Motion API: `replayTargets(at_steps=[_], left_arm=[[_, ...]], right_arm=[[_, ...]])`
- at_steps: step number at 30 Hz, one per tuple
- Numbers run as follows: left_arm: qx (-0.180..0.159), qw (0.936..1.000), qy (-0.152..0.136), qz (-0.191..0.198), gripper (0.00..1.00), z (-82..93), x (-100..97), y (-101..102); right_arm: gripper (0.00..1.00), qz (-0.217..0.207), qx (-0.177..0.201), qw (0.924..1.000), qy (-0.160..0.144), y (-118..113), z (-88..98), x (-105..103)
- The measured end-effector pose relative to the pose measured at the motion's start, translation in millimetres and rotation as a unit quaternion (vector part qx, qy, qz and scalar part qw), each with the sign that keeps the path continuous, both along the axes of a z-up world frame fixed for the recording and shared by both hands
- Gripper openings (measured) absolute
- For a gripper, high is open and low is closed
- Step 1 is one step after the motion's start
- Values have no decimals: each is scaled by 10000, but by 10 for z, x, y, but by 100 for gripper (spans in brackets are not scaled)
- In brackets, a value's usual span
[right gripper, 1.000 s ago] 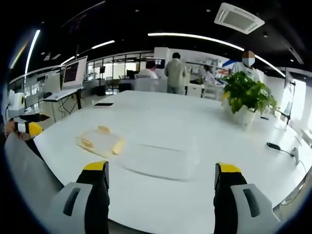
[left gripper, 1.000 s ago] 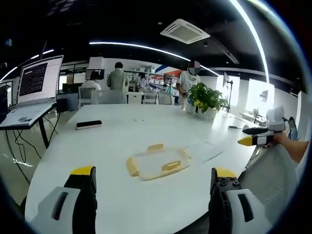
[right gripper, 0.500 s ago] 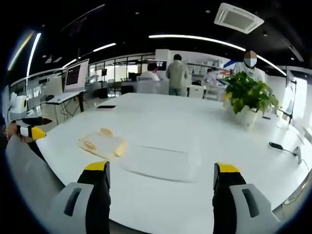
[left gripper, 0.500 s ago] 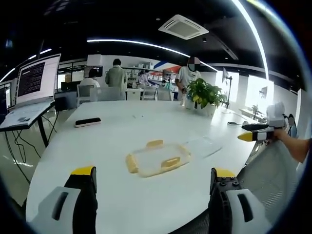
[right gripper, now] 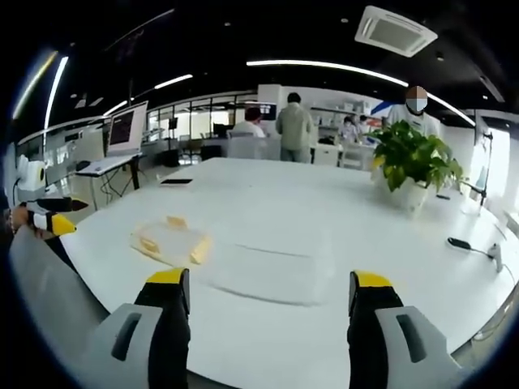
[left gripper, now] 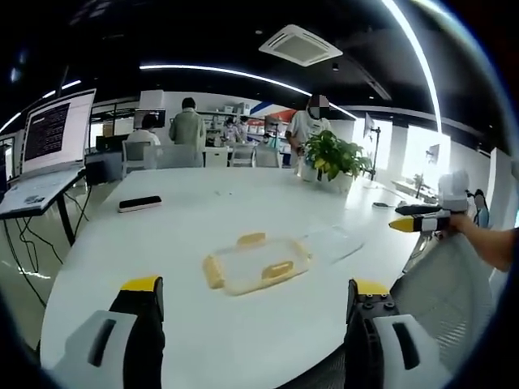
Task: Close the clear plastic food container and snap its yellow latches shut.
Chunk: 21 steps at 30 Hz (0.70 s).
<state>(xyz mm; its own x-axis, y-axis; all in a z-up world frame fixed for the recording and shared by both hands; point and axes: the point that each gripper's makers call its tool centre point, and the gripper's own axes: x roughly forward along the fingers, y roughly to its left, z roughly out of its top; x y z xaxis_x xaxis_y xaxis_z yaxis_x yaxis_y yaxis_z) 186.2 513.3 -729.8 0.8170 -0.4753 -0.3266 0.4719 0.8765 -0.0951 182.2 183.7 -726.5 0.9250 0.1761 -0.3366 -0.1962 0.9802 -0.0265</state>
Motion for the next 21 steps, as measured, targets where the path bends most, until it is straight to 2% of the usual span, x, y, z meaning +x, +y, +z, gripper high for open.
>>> replayTargets(at_steps=[5, 6, 7, 8, 10, 11, 12, 14, 16, 18, 19, 21], left_arm=[[77, 10000, 48, 12, 94, -26, 3, 14], [-18, 10000, 12, 10, 95, 3, 8, 7], [-290, 9996, -49, -45, 98, 62, 8, -48], [-416, 9991, -105, -42, 99, 97, 13, -53], [-370, 9992, -112, 64, 99, 91, 22, -2], [-347, 9994, -51, 74, 99, 71, 19, -3], [-333, 9994, 53, 44, 98, 42, 6, -21], [-455, 9989, 82, 61, 95, 56, 3, -23], [-629, 9980, 66, 74, 95, 95, 2, -28], [-633, 9979, 160, -3, 95, 78, -6, -36], [-716, 9972, 223, -71, 95, 77, -5, -48], [-845, 9958, 344, -96, 97, 66, 39, -32]], right_arm=[[83, -19, 1, 10000, -13, -3, 5, 2], [83, -11, -8, 10000, -24, -1, 7, 3], [83, 4, -12, 10000, -13, 5, 4, 2], [83, 38, -23, 10000, 28, 17, -10, -1], [83, 81, -11, 9999, 76, 33, -24, -10], [83, 166, 83, 9998, 3, 68, 8, -16], [83, 350, 378, 9978, -422, 154, 161, 4], [85, 431, 646, 9935, -833, 188, 315, 18], [87, 396, 581, 9947, -754, 170, 283, 15], [86, 290, 351, 9969, -639, 120, 243, 17], [86, 552, 199, 9955, -737, 169, 265, 28], [93, 685, 111, 9924, -1012, 191, 363, 81]])
